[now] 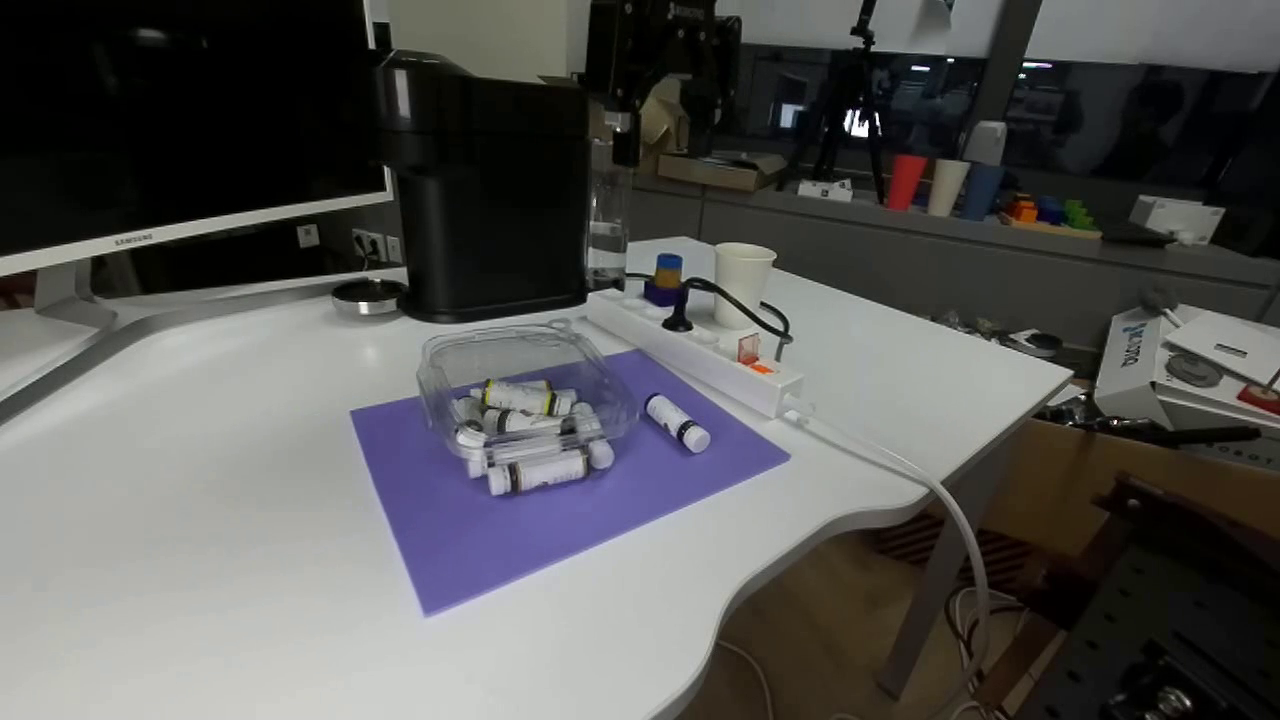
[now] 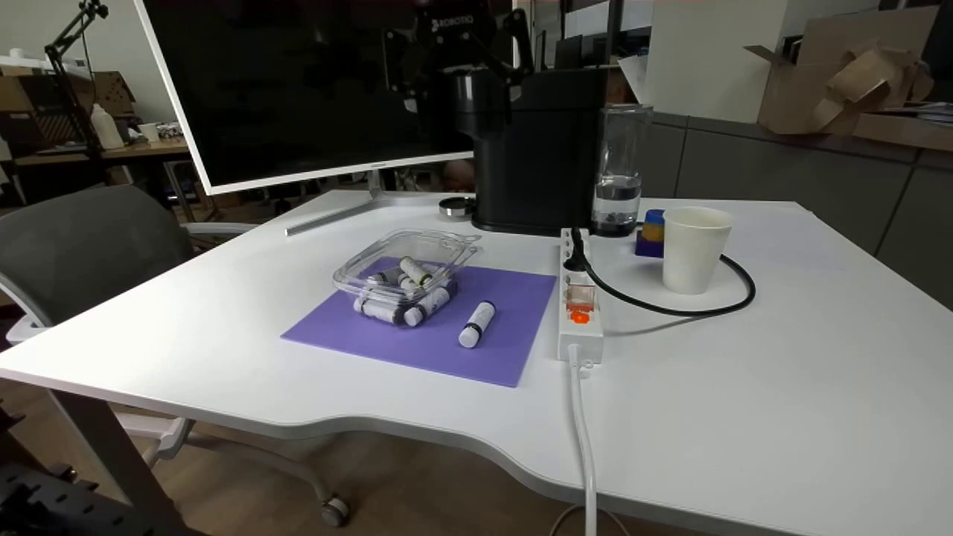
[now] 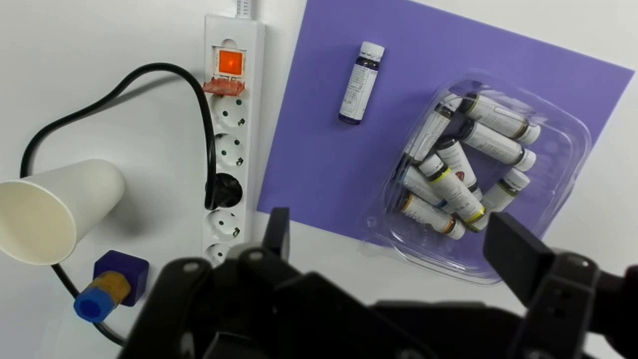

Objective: Open the lid of the clear container

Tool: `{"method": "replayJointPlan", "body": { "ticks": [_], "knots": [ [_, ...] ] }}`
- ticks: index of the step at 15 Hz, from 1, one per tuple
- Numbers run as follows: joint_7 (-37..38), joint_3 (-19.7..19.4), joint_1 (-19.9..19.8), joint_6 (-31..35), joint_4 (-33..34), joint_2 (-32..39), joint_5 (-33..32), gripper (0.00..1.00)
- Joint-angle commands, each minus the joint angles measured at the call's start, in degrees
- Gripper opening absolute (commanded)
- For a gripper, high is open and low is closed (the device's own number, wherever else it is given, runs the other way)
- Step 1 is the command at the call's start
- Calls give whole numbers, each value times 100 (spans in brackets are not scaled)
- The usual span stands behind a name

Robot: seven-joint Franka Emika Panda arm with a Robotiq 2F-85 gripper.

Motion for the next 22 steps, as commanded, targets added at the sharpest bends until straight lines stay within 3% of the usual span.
{"method": "replayJointPlan", "body": {
  "ticks": [1, 8, 14, 22],
  "knots": [
    [4, 11, -19, -118, 213, 184, -2, 100],
    [1, 1, -67, -266, 899, 905, -44, 100],
    [-833, 161, -238, -531, 1876, 1928, 51, 100],
    [-2070, 661, -484, -1584, 3424, 3326, 212, 100]
  ]
}}
